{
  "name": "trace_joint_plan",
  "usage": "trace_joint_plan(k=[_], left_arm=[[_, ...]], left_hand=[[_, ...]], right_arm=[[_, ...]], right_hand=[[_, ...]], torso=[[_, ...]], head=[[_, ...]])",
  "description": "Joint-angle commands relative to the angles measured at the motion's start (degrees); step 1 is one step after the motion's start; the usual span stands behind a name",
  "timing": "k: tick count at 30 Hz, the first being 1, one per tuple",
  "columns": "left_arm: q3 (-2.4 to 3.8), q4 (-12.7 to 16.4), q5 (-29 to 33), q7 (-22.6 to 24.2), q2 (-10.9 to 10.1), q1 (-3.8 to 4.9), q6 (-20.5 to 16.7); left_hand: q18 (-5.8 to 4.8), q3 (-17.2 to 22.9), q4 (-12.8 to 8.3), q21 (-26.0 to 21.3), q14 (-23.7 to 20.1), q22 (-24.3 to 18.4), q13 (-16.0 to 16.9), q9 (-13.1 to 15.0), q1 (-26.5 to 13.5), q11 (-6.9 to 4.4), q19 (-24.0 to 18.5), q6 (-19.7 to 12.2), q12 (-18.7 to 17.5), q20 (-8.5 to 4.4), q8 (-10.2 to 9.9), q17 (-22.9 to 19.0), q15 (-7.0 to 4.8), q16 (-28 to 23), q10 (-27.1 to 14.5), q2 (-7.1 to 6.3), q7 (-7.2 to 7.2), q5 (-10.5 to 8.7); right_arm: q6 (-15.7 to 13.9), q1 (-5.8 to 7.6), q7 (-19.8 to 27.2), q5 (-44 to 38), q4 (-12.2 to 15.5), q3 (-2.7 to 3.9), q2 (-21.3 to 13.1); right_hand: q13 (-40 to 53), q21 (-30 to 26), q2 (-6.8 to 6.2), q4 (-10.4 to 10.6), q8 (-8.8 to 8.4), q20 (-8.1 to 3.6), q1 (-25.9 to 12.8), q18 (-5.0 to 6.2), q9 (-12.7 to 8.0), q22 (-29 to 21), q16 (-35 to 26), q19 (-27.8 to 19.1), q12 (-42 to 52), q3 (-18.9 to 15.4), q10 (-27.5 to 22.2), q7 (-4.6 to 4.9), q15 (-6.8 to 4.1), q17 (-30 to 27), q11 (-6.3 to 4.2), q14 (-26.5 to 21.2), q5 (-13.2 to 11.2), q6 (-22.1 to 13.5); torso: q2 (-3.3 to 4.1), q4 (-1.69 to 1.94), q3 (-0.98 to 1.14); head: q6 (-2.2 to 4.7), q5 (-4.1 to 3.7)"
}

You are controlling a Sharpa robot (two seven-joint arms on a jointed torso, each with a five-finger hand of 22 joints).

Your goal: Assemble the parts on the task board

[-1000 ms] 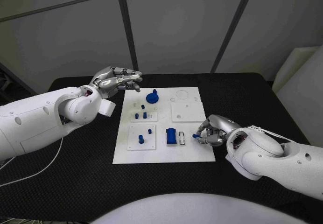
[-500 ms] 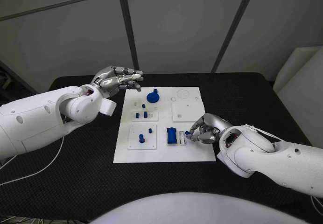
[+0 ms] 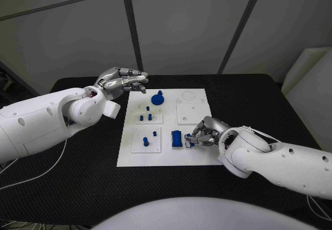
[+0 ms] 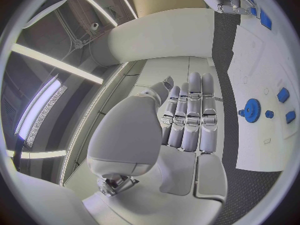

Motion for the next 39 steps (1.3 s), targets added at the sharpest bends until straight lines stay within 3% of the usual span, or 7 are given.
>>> trace_joint_plan(k=[1, 11, 16, 18, 26, 32, 39], left_arm=[[0.05, 0.1, 0.0, -0.1, 0.1, 0.06, 1.7], [0.05, 0.1, 0.0, -0.2, 0.1, 0.06, 2.1], [0.05, 0.1, 0.0, -0.3, 0.2, 0.06, 2.2], [0.05, 0.1, 0.0, -0.3, 0.2, 0.06, 2.2], [0.05, 0.1, 0.0, -0.4, 0.1, 0.06, 2.2], [0.05, 0.1, 0.0, -0.4, 0.0, 0.06, 2.2], [0.05, 0.2, 0.0, -0.4, -0.1, 0.06, 2.1]], left_hand=[[-0.99, -0.1, -0.3, -0.2, 0.2, -0.1, -0.1, 0.1, -0.1, -0.09, 0.5, -0.4, -0.2, -0.05, -0.1, 0.1, 0.13, -0.2, -0.5, 0.46, 0.00, -0.25], [-1.00, -0.1, -0.3, -0.2, 0.2, -0.1, -0.1, 0.1, -0.1, -0.09, 0.4, -0.4, -0.2, -0.04, -0.2, 0.1, 0.14, -0.2, -0.5, 0.45, 0.00, -0.25], [-1.00, -0.1, -0.3, -0.2, 0.2, -0.1, -0.1, 0.1, -0.1, -0.09, 0.4, -0.4, -0.2, -0.04, -0.2, 0.1, 0.14, -0.2, -0.5, 0.45, 0.00, -0.25], [-1.00, -0.1, -0.3, -0.2, 0.2, -0.1, -0.1, 0.1, -0.1, -0.09, 0.4, -0.4, -0.2, -0.04, -0.2, 0.1, 0.14, -0.2, -0.5, 0.45, 0.00, -0.25], [-1.01, -0.1, -0.4, -0.2, 0.1, -0.1, -0.1, 0.1, -0.1, -0.08, 0.4, -0.5, -0.3, -0.03, -0.2, 0.1, 0.16, -0.3, -0.5, 0.48, -0.01, -0.24], [-1.01, -0.1, -0.4, -0.2, 0.1, -0.1, -0.1, 0.1, -0.1, -0.08, 0.4, -0.5, -0.3, -0.03, -0.2, 0.1, 0.16, -0.3, -0.5, 0.48, -0.01, -0.24], [-1.01, -0.1, -0.4, -0.2, 0.1, -0.1, -0.1, 0.1, -0.1, -0.08, 0.4, -0.5, -0.3, -0.03, -0.2, 0.1, 0.16, -0.3, -0.5, 0.48, -0.01, -0.24]], right_arm=[[0.9, 0.13, -1.1, -0.9, -0.4, 0.05, 0.6], [1.4, 0.14, -1.0, -1.0, -1.3, 0.05, 1.8], [2.2, 0.13, -0.5, -1.0, -1.1, 0.05, 2.1], [2.3, 0.13, -0.3, -1.0, -1.0, 0.05, 2.1], [2.2, 0.13, -0.2, -1.0, -0.9, 0.05, 1.7], [2.3, 0.13, -0.3, -1.6, -0.8, 0.04, 1.0], [3.2, 0.13, -0.5, -2.5, -0.6, 0.03, 0.3]], right_hand=[[0.2, 0.3, -0.11, 0.5, 0.10, -0.40, -0.7, -0.42, -0.1, 15.1, 0.1, 5.8, 0.5, 0.0, 0.3, -0.99, -0.30, 0.0, 0.02, 2.3, -0.2, 1.2], [0.5, 0.3, -0.32, 1.1, 0.12, -0.50, -1.3, -0.42, 0.1, 15.1, 0.1, 5.8, 0.8, -0.1, 0.6, -1.07, -0.38, 0.0, -0.06, 2.3, -0.4, 1.5], [1.5, 0.3, -0.95, 4.4, 0.02, -0.54, -5.1, -0.42, 0.5, 15.1, 0.1, 5.8, 1.8, -1.6, 1.2, -1.02, -0.36, 0.1, -0.01, 2.4, -1.3, 2.1], [1.8, 0.3, -0.85, 4.7, -0.08, -0.53, -7.1, -0.42, 0.6, 15.1, 0.1, 5.8, 2.0, -2.3, 1.4, -1.01, -0.36, 0.2, 0.01, 2.4, -1.7, 2.3], [2.3, 0.3, -0.16, 4.7, -0.48, -0.56, -11.8, -0.42, 1.1, 15.1, 0.1, 5.8, 2.3, -3.6, 1.6, -1.07, -0.40, 0.3, -0.03, 2.4, -6.5, 2.8], [2.4, 0.3, -0.30, 4.4, -0.58, -0.59, -10.8, -0.42, 1.3, 15.1, 0.1, 5.8, 2.3, -3.4, 1.6, -1.17, -0.44, 0.3, -0.10, 2.4, -7.2, 2.8], [3.0, 0.3, -1.07, 1.8, -0.71, -0.76, -4.6, -0.42, 1.8, 15.1, 0.2, 5.8, 2.6, -2.0, 1.7, -1.38, -0.61, 0.4, -0.31, 2.4, -7.9, 2.8]], torso=[[0.02, 0.03, 0.03], [-0.05, -0.09, 0.03], [-0.02, -0.08, 0.06], [-0.03, -0.06, 0.05], [-0.07, -0.08, 0.03], [-0.04, -0.07, 0.05], [-0.05, -0.08, 0.04]], head=[[-0.10, 0.02], [-0.23, 0.07], [-0.20, 0.06], [-0.22, 0.06], [-0.24, 0.07], [-0.22, 0.07], [-0.22, 0.08]])
